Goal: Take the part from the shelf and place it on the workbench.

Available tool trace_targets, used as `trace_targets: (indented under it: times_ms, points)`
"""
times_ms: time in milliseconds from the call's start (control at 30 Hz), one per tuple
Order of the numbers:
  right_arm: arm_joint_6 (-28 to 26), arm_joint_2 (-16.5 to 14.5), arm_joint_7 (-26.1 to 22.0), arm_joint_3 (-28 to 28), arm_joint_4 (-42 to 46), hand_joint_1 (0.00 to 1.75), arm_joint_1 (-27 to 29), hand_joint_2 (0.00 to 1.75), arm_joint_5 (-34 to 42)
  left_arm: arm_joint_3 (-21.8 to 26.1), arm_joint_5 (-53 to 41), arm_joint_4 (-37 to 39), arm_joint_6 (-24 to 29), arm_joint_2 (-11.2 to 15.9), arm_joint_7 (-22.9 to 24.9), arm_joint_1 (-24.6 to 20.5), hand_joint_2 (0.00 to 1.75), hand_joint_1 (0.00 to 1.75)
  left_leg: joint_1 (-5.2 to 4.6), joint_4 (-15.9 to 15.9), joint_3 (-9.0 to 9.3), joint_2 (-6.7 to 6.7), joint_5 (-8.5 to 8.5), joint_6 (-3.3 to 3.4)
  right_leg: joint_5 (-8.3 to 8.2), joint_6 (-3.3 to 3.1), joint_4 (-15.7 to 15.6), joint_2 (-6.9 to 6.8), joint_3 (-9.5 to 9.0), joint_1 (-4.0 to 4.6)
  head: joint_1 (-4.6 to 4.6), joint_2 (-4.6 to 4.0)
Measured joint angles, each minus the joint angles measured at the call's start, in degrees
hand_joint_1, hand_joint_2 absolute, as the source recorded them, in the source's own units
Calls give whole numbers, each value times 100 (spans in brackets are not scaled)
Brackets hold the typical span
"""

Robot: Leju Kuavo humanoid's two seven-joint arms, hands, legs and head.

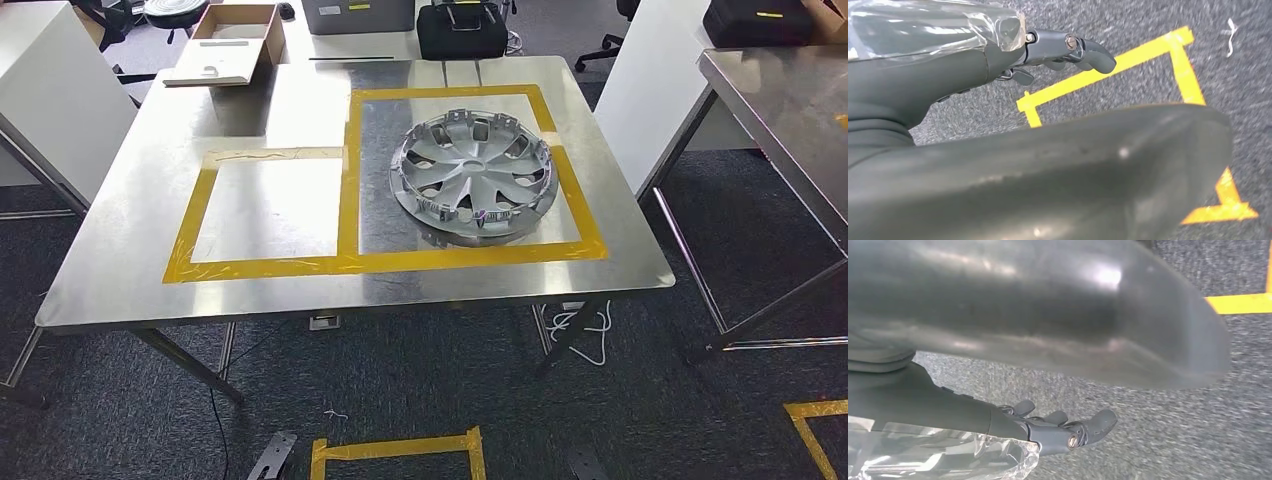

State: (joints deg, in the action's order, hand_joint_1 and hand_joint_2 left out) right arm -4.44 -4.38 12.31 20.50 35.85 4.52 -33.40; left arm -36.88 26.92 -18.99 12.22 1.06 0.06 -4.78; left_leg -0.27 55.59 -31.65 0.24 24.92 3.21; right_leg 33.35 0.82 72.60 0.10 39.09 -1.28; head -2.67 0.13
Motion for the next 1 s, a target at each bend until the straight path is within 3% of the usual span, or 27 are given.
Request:
trace_targets:
  times_ms: [33, 67, 133, 200, 333, 400, 467, 500, 533, 567, 633, 700, 800, 867, 900, 1000]
  points:
    - [-2, 4, 0, 0, 0, 0, 7, 0, 2, -10, -1, 0, -5, -4, 3, 1, 0, 0, -10, 10, -30, -1, -18, 0, -2, 35, 23, 0, -27, 0, 0, 0]
    - [-3, 11, 0, 0, 0, 0, 10, 0, 4, -21, -2, 0, -6, -6, 5, 0, 0, 0, -17, 26, -56, -1, -31, -4, -85, 81, -186, -2, -170, -1, 1, 0]
    - [-4, 29, 0, -4, 0, 0, 0, 0, 14, -38, 1, -4, -7, -7, 11, -3, 0, 0, -27, 87, -104, -2, -39, -21, -332, 145, -1024, -6, -660, 1, 2, 0]
    - [-5, 50, 0, -29, 0, 0, -14, 0, 46, -54, 9, -13, -7, -5, 19, -7, 0, 0, -52, 154, -154, -1, -40, -62, -473, 91, -1546, -5, -928, 17, -5, 0]
    - [-13, 77, 0, -109, -3, 0, -19, 0, 96, -65, 18, -18, 3, 10, 35, -3, 0, 0, -34, 232, -221, -9, -23, -195, -576, -80, -1621, -5, -923, 16, -12, 0]
    - [-35, 81, -1, -142, -4, 0, -29, 0, 119, -68, 20, -19, 12, 22, 40, -3, 0, 0, 1, 622, -372, -22, 289, -272, -629, -140, -1633, -10, -905, -19, -39, 0]
    - [-68, 90, -2, -173, -8, 0, -29, 0, 151, -72, 28, -20, 16, 26, 49, -1, 0, 0, 51, 1365, -644, -27, 730, -347, -670, -160, -1628, -13, -849, -15, -63, 0]
    - [-82, 93, -2, -188, -10, 0, -27, 0, 164, -73, 32, -20, 17, 28, 52, 1, 0, 0, 73, 1678, -749, -26, 863, -372, -689, -158, -1626, -13, -823, -14, -63, 0]
    - [-92, 96, -2, -205, -14, 0, -26, 0, 172, -75, 33, -20, 17, 31, 56, 3, 0, 0, 89, 1802, -764, -26, 885, -386, -705, -150, -1624, -12, -804, -13, -63, 0]
    - [-98, 98, -2, -220, -16, 0, -26, 0, 175, -77, 33, -20, 17, 33, 58, 4, 0, 0, 101, 1688, -663, -25, 796, -390, -717, -140, -1624, -10, -794, -15, -63, 0]
    - [-102, 98, -2, -246, -19, 0, -27, 0, 176, -78, 33, -20, 17, 39, 60, -1, 0, 0, 109, 904, -197, -30, 459, -366, -734, -113, -1624, -7, -796, -18, -63, 0]
    - [-104, 97, -3, -263, -20, 0, -34, 0, 178, -78, 33, -22, 17, 45, 60, -11, 0, 0, 85, 259, 150, -37, 273, -320, -761, -67, -1620, -6, -780, 4, -60, 0]
    - [-107, 99, -4, -279, -20, 0, -37, 0, 179, -81, 33, -26, 16, 48, 62, -5, 0, 0, 44, 125, 156, -38, 221, -221, -823, 39, -1637, -8, -729, 5, -60, 0]
    - [-108, 102, -5, -284, -20, 0, -34, 0, 179, -83, 33, -31, 16, 48, 63, -11, 0, 0, 55, 54, 133, -24, 133, -117, -736, 63, -1513, -9, -641, -7, -52, 0]
    - [-109, 103, -5, -286, -20, 0, -34, 0, 179, -84, 33, -33, 19, 47, 63, -18, 0, 0, 60, 18, 113, -16, 87, -66, -604, 44, -1303, -10, -541, -9, -45, 0]
    - [-114, 118, -6, -291, -21, 0, -30, 0, 193, -89, 33, -35, 26, 43, 65, -20, 0, 0, 22, 15, -14, -10, -5, 0, -60, -13, -169, -9, -72, -13, -33, 0]
